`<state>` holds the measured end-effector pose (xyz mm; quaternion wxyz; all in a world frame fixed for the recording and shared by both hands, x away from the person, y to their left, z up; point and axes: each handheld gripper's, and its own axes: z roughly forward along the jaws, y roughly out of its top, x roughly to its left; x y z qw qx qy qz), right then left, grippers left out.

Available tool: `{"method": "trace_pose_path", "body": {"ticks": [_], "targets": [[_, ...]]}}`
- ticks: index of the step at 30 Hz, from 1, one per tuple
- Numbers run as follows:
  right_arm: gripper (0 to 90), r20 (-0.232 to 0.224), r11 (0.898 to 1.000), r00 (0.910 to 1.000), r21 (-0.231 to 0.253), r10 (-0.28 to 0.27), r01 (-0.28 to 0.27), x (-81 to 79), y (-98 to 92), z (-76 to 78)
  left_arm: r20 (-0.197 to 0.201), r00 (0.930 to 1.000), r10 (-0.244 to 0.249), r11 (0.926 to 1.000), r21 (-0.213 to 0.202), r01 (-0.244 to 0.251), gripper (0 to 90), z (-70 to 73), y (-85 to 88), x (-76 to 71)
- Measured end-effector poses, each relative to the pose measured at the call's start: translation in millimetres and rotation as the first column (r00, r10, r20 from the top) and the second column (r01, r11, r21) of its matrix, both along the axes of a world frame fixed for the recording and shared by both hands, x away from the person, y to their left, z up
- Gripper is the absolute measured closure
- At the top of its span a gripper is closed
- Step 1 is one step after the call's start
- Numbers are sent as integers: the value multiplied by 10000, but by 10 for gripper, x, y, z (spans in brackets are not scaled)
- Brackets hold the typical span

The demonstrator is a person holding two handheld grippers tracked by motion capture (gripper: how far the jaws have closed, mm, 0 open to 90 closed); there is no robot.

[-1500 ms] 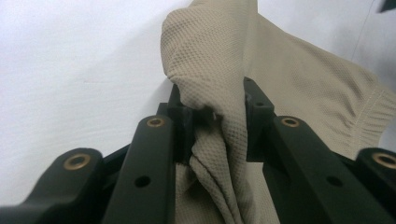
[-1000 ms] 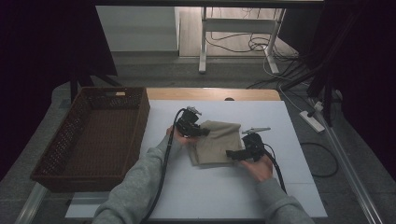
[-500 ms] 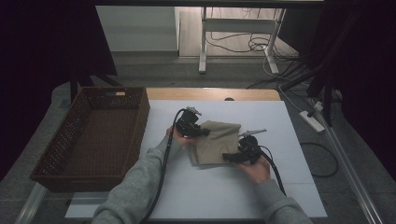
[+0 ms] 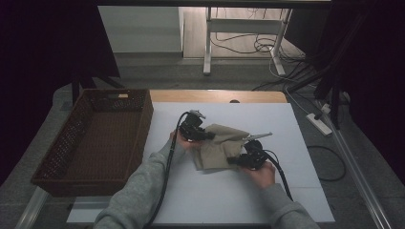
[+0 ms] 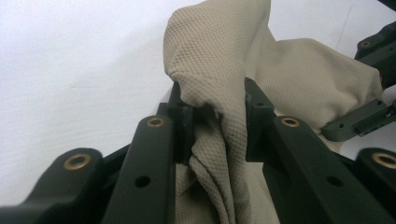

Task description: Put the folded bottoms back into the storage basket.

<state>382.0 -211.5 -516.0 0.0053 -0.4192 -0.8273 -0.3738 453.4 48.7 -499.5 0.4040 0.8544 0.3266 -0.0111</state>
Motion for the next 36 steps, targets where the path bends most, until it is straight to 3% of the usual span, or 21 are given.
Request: {"method": "trace_pose_path", "body": {"ticks": [23,36], "targets": [[737,714,9994,9971,207,266,-281,-55,-2,98,190,9998,-69,9999,-123,71,708,83,22,-48],[737,1342,9981,9901,409,401,-460,-110,-7,228,430,9990,-107,9995,-293,120,708,181,42,-89]]}}
